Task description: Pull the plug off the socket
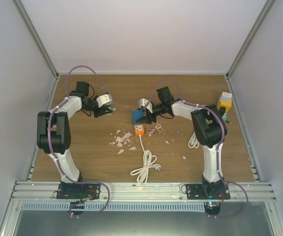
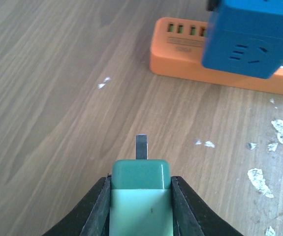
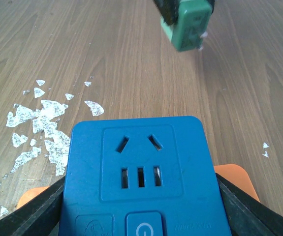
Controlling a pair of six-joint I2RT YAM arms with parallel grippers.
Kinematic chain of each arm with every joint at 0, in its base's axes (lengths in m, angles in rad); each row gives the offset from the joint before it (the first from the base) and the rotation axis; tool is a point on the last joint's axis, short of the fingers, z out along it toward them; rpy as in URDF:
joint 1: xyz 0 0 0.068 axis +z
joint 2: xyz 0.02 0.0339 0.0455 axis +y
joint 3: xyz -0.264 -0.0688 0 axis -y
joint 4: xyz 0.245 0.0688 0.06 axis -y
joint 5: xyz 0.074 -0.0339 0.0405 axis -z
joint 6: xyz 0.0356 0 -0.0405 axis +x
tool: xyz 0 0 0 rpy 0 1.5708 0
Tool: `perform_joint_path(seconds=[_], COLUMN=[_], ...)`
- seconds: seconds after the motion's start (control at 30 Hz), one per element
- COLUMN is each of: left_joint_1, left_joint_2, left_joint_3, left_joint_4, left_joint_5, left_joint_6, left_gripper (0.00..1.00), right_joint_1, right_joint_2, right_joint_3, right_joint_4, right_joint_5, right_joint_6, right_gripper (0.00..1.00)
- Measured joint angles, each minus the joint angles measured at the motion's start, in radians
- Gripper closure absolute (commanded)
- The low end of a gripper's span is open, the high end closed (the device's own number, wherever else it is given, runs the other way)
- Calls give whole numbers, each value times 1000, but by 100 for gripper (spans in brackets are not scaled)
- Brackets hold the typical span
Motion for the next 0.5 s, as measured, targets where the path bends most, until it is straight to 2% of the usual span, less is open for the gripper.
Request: perform_joint_path(seconds=[0.27,0.5], left_joint_1=[105,156], left_joint_2=[13,124], left_joint_3=[100,206], left_joint_4=[14,22], left_joint_5=[25,68], left_joint_6=[-211,-414], left_gripper=[78,74], right_joint_1=[0,0], right_joint_2=[0,0], right_joint_3=[0,-1], right_joint_4=[0,2], right_joint_5=[0,0], right_joint_6=[-1,-1], right_gripper=[92,91])
